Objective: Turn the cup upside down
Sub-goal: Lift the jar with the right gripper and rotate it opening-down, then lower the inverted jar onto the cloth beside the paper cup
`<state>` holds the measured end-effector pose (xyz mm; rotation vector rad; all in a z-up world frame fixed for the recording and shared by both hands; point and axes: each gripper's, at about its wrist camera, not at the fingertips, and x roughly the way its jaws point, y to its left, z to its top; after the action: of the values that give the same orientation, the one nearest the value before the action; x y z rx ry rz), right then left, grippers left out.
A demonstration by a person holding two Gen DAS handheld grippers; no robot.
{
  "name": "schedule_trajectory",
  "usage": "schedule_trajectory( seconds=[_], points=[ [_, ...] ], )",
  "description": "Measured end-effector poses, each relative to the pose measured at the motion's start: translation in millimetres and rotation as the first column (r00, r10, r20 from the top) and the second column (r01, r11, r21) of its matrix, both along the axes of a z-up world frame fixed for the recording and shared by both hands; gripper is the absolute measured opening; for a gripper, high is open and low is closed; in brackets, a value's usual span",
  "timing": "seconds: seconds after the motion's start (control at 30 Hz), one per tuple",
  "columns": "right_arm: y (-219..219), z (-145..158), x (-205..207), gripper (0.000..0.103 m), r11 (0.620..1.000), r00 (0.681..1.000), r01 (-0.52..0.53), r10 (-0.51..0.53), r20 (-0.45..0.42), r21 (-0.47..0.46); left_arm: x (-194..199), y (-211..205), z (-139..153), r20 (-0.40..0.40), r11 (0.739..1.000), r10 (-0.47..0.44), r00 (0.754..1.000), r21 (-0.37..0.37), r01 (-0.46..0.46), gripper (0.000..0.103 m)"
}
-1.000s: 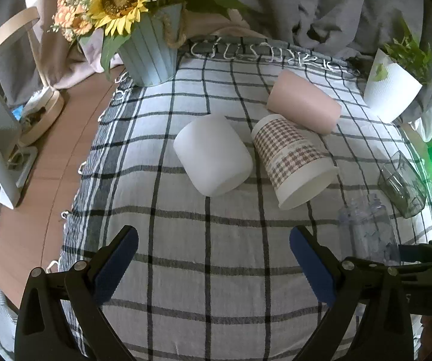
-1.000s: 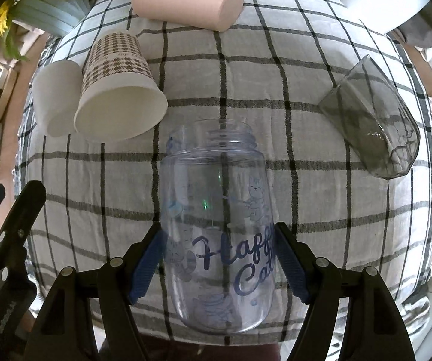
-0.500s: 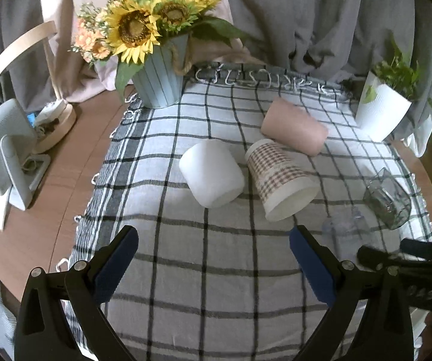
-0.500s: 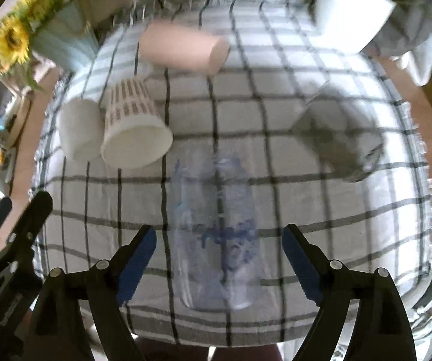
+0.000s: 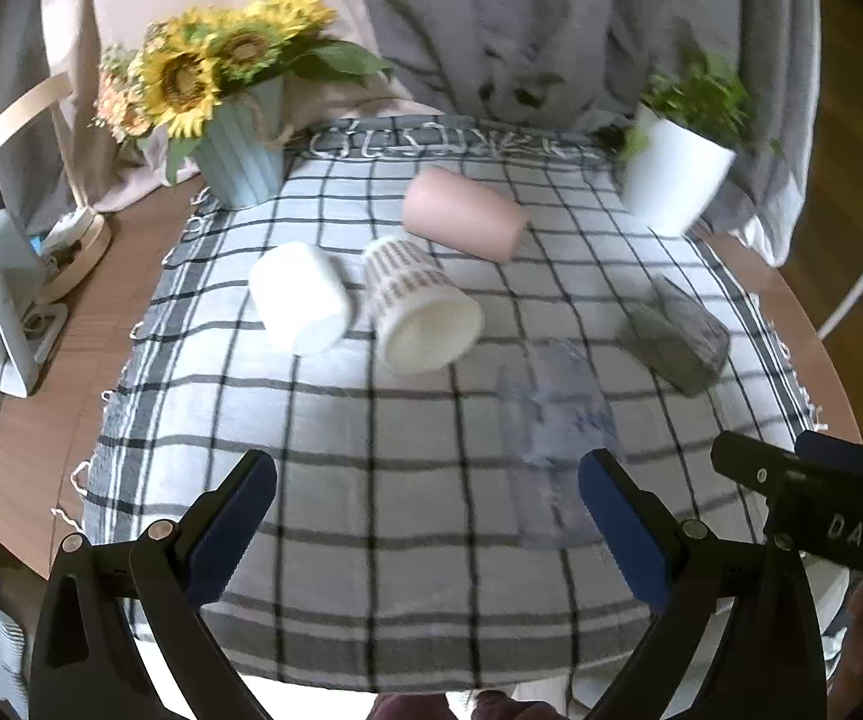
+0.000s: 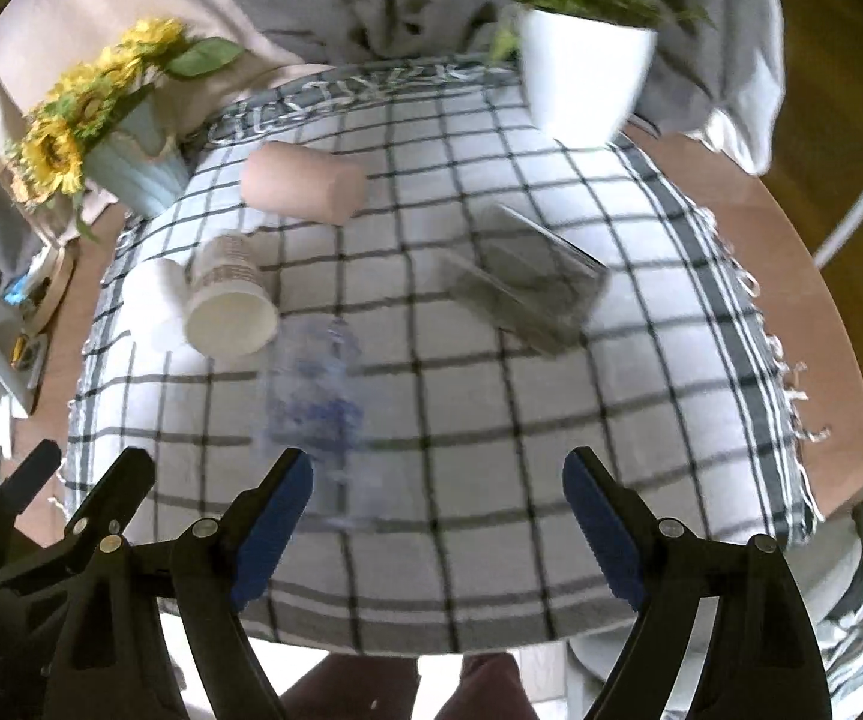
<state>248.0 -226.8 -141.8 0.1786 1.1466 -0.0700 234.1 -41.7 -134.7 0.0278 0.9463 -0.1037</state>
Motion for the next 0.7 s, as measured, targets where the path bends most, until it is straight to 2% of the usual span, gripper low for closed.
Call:
schedule_trajectory(
  seconds=[0.4, 0.7],
  points=[
    [-57.2, -30.3, -33.8, 0.085, 0.998, 0.997, 0.053, -0.055, -0.049, -0.029, -22.7, -55.9, -35.0, 0.038, 0.997, -0.073, 0.997, -0.025, 0.074, 0.103],
    [-80.2, -52.6, -41.6, 0.086, 0.995, 0.993, 0.089, -0.092, -0.074, -0.035, -13.2, -67.1, -69.4, 0.040, 0.999, -0.042, 0.998, -0.019, 0.043, 0.102]
  ],
)
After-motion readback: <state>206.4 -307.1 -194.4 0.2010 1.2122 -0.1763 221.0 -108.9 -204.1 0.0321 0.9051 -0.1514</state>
